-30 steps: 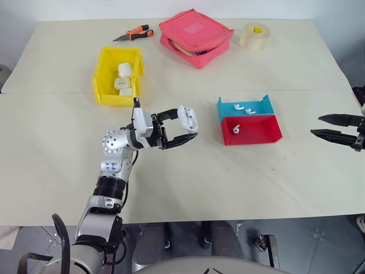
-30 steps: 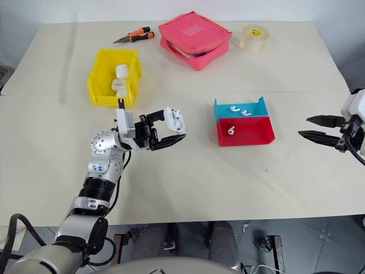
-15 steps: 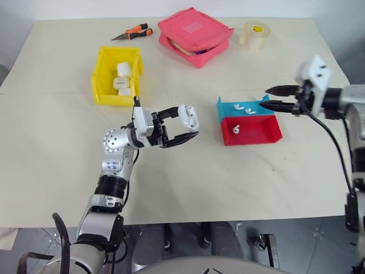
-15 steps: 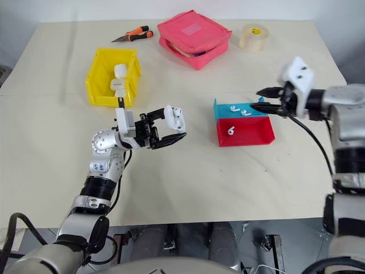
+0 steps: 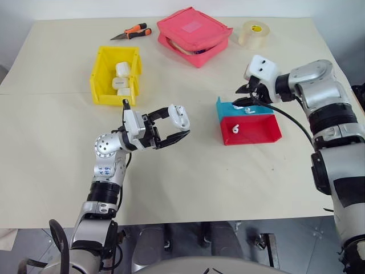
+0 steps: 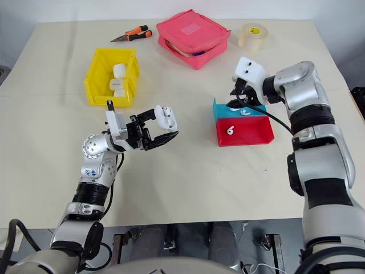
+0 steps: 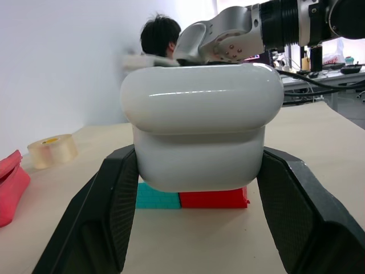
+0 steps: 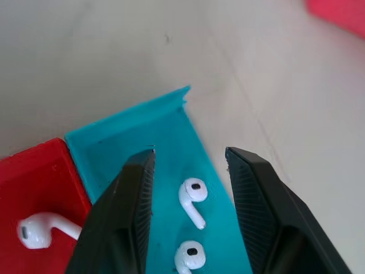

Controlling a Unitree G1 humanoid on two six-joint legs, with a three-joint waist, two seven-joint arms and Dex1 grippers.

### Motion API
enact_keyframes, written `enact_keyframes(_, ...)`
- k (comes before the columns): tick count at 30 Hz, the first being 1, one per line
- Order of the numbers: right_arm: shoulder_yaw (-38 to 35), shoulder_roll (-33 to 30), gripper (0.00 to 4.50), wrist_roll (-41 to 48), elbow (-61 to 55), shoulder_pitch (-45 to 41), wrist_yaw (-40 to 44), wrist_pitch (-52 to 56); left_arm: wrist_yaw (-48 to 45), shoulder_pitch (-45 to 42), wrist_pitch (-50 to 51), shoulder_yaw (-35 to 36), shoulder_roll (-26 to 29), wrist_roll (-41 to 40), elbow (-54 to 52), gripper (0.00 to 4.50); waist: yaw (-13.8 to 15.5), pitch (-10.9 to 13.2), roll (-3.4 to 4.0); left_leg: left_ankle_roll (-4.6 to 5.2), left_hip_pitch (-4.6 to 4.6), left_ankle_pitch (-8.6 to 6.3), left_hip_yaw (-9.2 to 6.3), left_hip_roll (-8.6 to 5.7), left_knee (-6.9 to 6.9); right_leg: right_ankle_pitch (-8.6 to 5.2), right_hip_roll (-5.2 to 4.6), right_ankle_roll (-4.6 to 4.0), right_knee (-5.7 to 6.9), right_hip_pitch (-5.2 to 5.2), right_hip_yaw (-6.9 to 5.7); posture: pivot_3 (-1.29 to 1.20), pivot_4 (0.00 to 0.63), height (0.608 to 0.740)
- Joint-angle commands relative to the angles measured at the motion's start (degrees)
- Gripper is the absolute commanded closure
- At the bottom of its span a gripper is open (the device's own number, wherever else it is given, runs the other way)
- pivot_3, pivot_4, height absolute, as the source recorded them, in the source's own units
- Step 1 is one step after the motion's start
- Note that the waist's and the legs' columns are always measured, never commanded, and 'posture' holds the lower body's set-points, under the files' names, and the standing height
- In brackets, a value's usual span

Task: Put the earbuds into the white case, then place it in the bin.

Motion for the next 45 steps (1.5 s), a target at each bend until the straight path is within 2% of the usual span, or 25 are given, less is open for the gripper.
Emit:
enact_keyframes(1,0.90,0.53,2.44,-3.22,4.01,-3.63,-2.98,-0.35,0.86,0.03,-0.51,0.38,0.41,-0.11,-2.40,1.74,-0.07,0.02,0.03,0.00,0.00,0.00,0.01,-0.01,0.00,0.00,-0.01,0.00,0.00,0.00,0.01,0.00,0.150,0.740)
enact_keyframes(11,0.44,3.06,2.44,-5.69,9.32,-6.20,-3.77,-1.71,1.55,-0.27,-0.83,0.26,0.36,0.09,-2.30,1.74,-1.41,0.05,0.07,-0.01,0.00,0.00,-0.01,0.00,-0.07,-0.01,0.00,-0.01,0.00,-0.01,0.00,0.00,0.150,0.740)
enact_keyframes(45,-0.11,6.84,2.44,-7.77,12.60,-6.39,-7.46,-0.86,3.00,1.38,-0.49,0.10,0.58,0.22,-4.72,1.74,-1.45,0.09,0.15,-0.02,0.01,0.01,-0.02,0.00,-0.07,-0.01,0.00,-0.02,0.02,-0.01,0.01,0.00,0.150,0.740)
